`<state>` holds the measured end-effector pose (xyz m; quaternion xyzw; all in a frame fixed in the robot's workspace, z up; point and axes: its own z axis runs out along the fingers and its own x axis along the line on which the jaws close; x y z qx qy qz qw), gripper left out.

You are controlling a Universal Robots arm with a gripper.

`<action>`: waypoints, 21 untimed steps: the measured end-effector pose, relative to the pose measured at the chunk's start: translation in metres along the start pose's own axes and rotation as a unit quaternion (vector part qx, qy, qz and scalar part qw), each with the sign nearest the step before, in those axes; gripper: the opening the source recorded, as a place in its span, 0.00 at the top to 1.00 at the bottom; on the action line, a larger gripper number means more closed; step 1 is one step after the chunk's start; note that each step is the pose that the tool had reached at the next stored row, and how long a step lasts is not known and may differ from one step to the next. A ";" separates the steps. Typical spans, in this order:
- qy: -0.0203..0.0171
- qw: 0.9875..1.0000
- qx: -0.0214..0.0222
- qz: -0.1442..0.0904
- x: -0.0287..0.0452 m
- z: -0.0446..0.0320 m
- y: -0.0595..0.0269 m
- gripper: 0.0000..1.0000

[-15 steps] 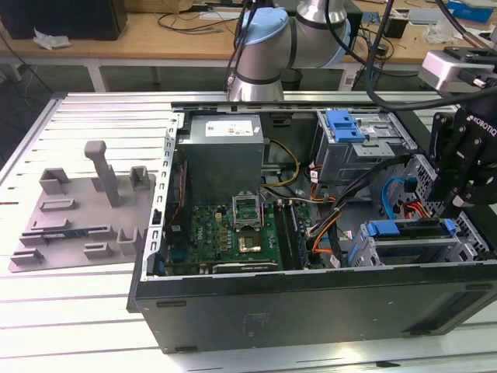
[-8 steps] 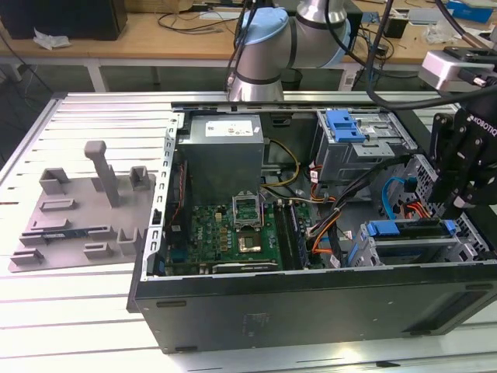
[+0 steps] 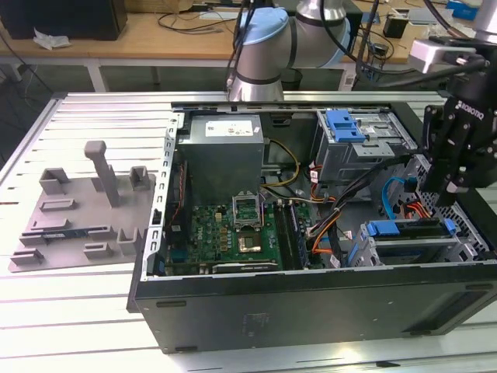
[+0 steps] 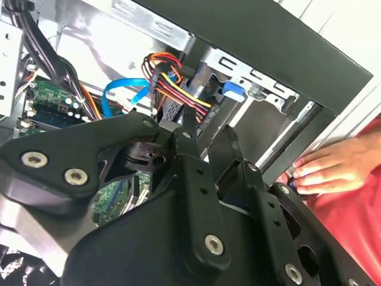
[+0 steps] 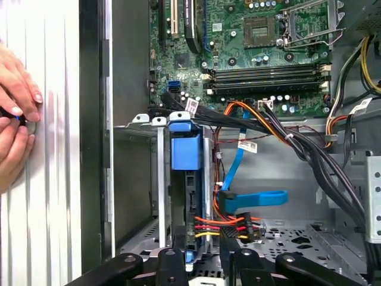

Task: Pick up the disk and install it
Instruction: 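Insert the second disk wire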

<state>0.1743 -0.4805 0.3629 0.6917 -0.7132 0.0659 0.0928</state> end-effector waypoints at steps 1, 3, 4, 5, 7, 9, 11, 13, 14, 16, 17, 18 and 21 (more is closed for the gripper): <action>0.008 1.000 0.000 0.000 -0.0050 -0.0012 0.0002 0.64; 0.021 1.000 0.000 0.001 -0.0122 -0.0033 0.0004 0.64; 0.032 1.000 0.000 0.001 -0.0174 -0.0049 0.0006 0.64; 0.037 0.999 0.001 0.001 -0.0201 -0.0055 0.0007 0.64; 0.047 0.999 0.001 0.002 -0.0258 -0.0075 0.0010 0.64; 0.057 0.998 0.001 0.002 -0.0303 -0.0091 0.0012 0.64; 0.061 0.998 0.001 0.003 -0.0320 -0.0099 0.0019 0.64; 0.063 0.998 0.001 0.002 -0.0323 -0.0106 0.0041 0.64; 0.063 0.998 0.001 0.002 -0.0324 -0.0110 0.0059 0.64; 0.063 0.998 0.001 0.003 -0.0327 -0.0120 0.0111 0.64; 0.063 0.998 0.002 0.003 -0.0330 -0.0127 0.0134 0.64; 0.063 0.998 0.002 0.003 -0.0331 -0.0132 0.0153 0.64; 0.063 0.998 0.003 0.003 -0.0320 -0.0150 0.0279 0.64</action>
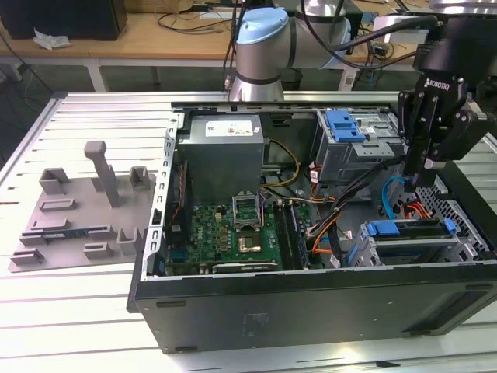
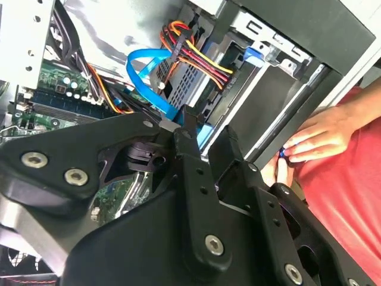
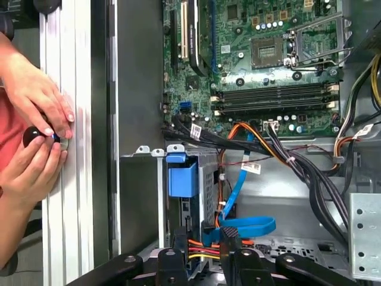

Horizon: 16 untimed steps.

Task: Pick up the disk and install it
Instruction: 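Insert the second disk wire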

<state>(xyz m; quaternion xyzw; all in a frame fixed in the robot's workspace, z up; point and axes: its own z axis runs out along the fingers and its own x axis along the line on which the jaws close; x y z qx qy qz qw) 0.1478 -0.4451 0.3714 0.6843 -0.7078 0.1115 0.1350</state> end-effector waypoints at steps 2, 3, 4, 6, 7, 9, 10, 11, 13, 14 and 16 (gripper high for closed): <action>-0.010 1.000 0.000 0.000 0.0003 0.0035 -0.0001 0.64; -0.014 1.000 0.000 0.000 0.0013 0.0040 -0.0001 0.64; -0.018 1.000 -0.001 0.000 0.0033 0.0047 -0.0002 0.64; -0.020 1.000 -0.001 -0.001 0.0075 0.0063 -0.0006 0.64; -0.020 1.000 -0.001 0.000 0.0078 0.0065 -0.0006 0.64; -0.020 1.000 -0.001 0.000 0.0076 0.0071 -0.0006 0.64; -0.020 1.000 -0.001 0.000 0.0076 0.0074 -0.0006 0.64; -0.020 1.000 -0.001 0.000 0.0075 0.0076 -0.0006 0.64; -0.020 1.000 -0.001 0.000 0.0072 0.0082 -0.0006 0.64; -0.020 1.000 -0.001 -0.001 0.0072 0.0084 -0.0006 0.64; -0.020 1.000 -0.001 0.000 0.0071 0.0087 -0.0006 0.65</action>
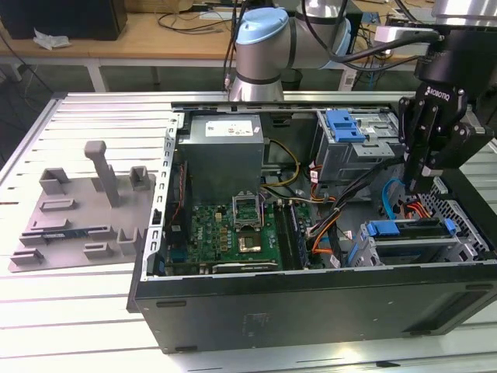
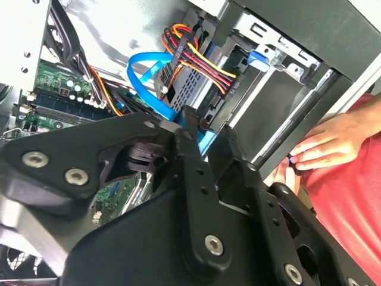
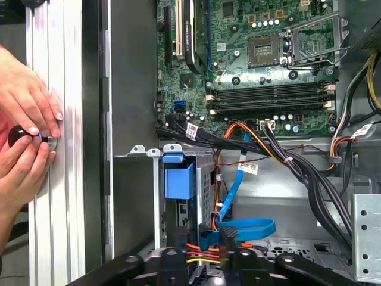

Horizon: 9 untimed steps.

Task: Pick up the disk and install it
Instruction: 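Insert the second disk wire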

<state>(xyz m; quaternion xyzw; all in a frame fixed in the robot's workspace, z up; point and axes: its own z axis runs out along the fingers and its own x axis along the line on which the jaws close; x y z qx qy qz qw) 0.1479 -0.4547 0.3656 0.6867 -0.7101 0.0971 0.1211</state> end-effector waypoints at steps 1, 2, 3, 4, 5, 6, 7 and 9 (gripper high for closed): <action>0.000 1.000 0.000 0.000 0.0000 0.0001 0.0000 0.72; 0.000 1.000 0.000 0.000 0.0000 0.0001 0.0000 0.78; 0.000 1.000 0.000 0.000 -0.0001 0.0003 0.0000 0.78; -0.001 1.000 0.000 0.000 -0.0001 0.0004 0.0000 0.84; -0.001 1.000 0.000 0.000 -0.0001 0.0004 0.0000 0.84; -0.001 1.000 0.000 0.000 0.0000 0.0005 0.0000 0.84; -0.001 1.000 0.000 0.000 0.0000 0.0005 0.0000 0.84; -0.001 1.000 0.000 0.000 0.0002 0.0006 0.0000 0.84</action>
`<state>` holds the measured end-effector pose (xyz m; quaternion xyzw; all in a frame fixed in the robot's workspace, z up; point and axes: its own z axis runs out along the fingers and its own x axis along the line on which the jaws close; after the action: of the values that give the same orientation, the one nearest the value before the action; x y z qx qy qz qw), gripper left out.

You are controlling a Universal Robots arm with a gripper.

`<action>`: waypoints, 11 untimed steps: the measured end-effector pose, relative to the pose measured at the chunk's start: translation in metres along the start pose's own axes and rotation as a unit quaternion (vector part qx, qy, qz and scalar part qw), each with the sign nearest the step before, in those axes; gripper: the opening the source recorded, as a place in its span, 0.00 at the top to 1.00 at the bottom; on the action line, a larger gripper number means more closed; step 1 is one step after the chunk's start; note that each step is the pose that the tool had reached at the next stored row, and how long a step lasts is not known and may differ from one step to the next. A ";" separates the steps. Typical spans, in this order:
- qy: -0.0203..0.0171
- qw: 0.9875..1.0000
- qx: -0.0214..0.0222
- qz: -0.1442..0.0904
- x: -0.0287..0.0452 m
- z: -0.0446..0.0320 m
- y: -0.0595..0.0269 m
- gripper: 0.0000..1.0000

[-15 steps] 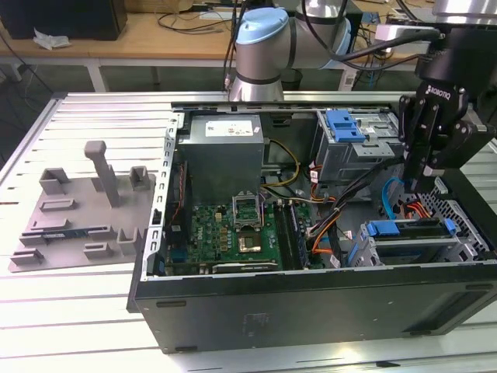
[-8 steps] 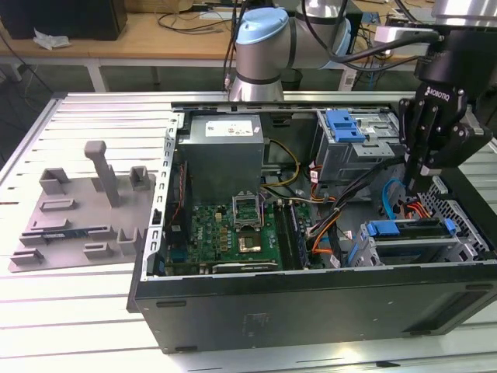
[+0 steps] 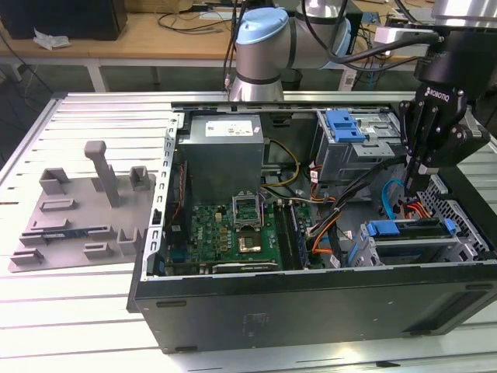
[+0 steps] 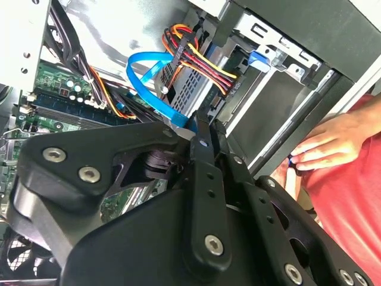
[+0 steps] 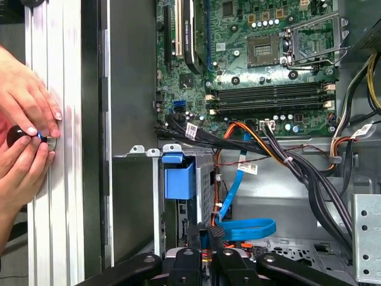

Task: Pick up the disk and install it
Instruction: 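Insert the second disk wire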

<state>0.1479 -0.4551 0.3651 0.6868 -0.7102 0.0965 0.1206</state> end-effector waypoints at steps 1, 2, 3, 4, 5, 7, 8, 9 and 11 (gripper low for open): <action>0.000 1.000 0.000 0.000 0.0000 0.0000 0.0000 0.84; 0.000 1.000 0.000 0.000 0.0000 0.0000 0.0000 0.84; 0.000 1.000 0.000 0.000 0.0000 0.0001 0.0000 0.84; 0.000 1.000 0.000 0.000 0.0000 0.0001 0.0000 0.84; 0.000 1.000 0.000 0.000 0.0001 0.0001 0.0000 0.84; 0.000 1.000 0.000 0.000 0.0001 0.0001 0.0000 0.84; 0.000 1.000 0.000 0.000 0.0004 0.0001 0.0000 0.84; -0.002 1.000 0.000 0.000 0.0012 0.0004 -0.0003 0.84; -0.016 1.000 0.000 -0.001 0.0041 0.0013 -0.0019 0.84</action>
<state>0.1497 -0.4595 0.3650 0.6887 -0.7117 0.0851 0.1095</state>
